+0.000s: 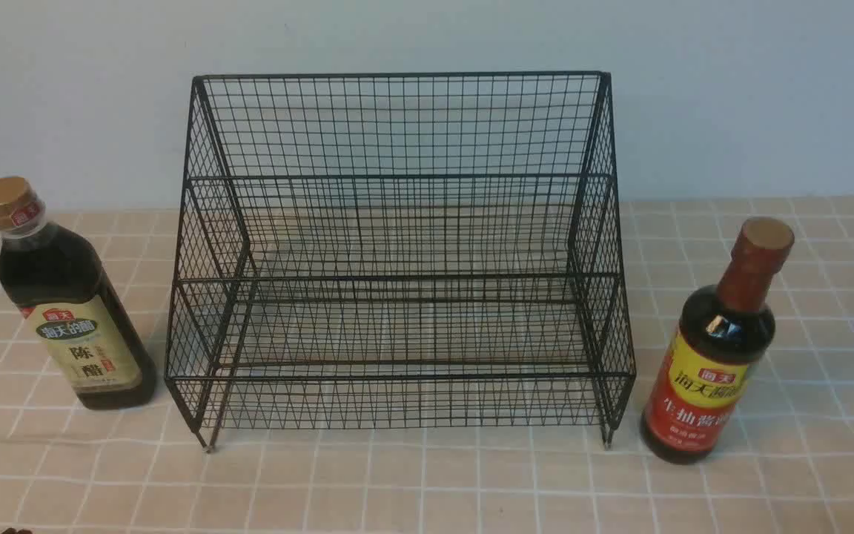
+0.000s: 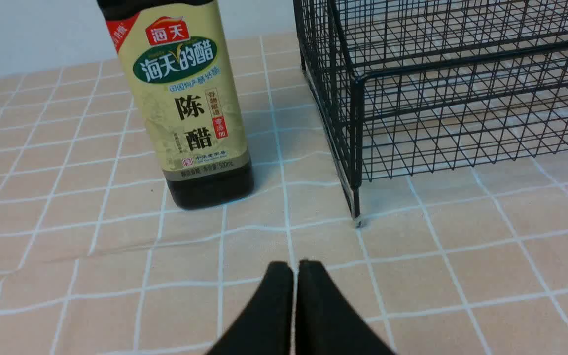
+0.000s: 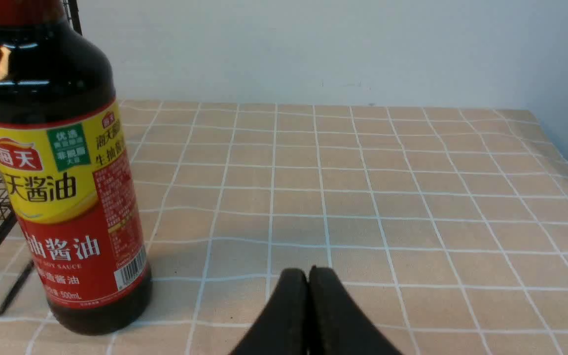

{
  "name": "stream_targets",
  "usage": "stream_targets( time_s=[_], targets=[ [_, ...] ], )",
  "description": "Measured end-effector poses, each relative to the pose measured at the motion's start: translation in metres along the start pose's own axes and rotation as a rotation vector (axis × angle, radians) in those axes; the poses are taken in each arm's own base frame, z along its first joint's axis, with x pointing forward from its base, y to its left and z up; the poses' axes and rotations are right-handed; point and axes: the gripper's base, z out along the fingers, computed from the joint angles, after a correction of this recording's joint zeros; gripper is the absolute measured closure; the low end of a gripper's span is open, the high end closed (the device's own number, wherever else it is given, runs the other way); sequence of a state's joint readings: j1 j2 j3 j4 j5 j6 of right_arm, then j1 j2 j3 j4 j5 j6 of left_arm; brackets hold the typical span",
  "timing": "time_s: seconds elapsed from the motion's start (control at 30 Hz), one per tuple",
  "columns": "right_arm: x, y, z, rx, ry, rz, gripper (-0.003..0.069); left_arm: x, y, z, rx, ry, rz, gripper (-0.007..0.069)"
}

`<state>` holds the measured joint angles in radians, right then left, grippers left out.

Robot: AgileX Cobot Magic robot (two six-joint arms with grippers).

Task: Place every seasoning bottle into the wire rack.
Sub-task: Use the left arm to grab the condiment bottle closest to it

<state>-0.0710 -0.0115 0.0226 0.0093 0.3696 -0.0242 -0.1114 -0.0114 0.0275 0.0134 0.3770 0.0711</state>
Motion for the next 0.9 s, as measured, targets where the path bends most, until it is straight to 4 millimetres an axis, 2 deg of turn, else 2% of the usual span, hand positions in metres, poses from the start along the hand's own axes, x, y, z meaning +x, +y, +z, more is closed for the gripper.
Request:
stream_targets(
  time_s=[0.9],
  targets=[
    [0.0000,0.0000,0.0000,0.000,0.000,0.000,0.0673,0.0000,0.0007,0.0000,-0.007,0.001,0.019,0.0631]
  ],
)
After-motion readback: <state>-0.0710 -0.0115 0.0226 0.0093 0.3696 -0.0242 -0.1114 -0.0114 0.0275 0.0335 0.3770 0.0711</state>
